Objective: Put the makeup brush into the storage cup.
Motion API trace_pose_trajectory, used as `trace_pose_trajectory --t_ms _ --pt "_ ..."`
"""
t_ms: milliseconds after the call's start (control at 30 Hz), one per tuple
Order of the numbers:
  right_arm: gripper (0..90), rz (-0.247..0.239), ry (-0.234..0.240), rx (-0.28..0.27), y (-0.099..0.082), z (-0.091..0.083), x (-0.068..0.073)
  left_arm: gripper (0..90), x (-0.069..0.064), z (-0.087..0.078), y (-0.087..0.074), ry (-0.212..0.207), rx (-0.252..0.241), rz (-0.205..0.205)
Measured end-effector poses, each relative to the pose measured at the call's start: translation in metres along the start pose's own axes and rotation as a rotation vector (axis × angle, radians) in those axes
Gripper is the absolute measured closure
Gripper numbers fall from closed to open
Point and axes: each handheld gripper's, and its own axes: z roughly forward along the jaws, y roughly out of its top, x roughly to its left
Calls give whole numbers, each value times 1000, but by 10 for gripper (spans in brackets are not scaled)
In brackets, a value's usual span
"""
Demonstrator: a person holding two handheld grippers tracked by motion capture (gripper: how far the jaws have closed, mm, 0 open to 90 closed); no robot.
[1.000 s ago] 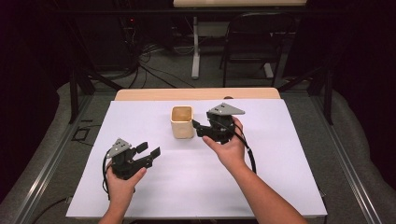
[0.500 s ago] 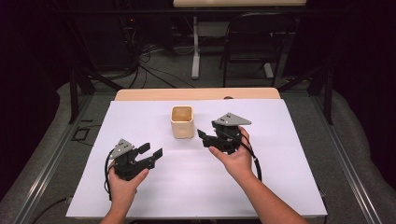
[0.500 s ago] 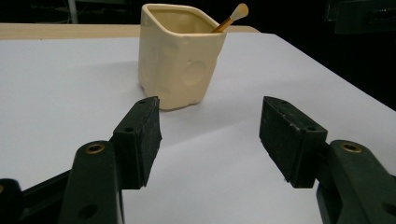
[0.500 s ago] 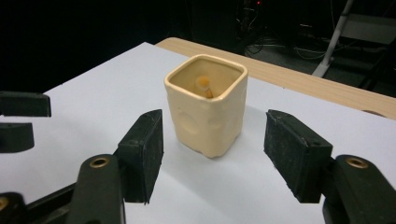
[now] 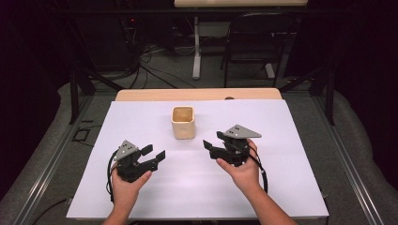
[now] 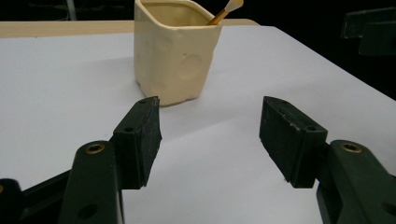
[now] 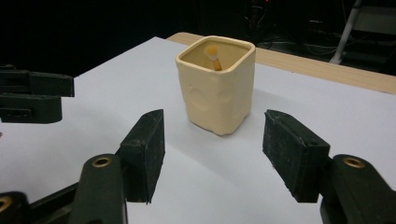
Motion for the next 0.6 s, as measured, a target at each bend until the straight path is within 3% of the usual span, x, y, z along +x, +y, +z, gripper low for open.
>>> trace_pose_trajectory --t_ms 467,600 --pt "386 -5 -8 -6 -33 -20 1 385 -3 -1 -1 13 7 2" --pt "386 -29 -10 7 -41 -21 3 385 -3 -2 -2 3 2 -1"
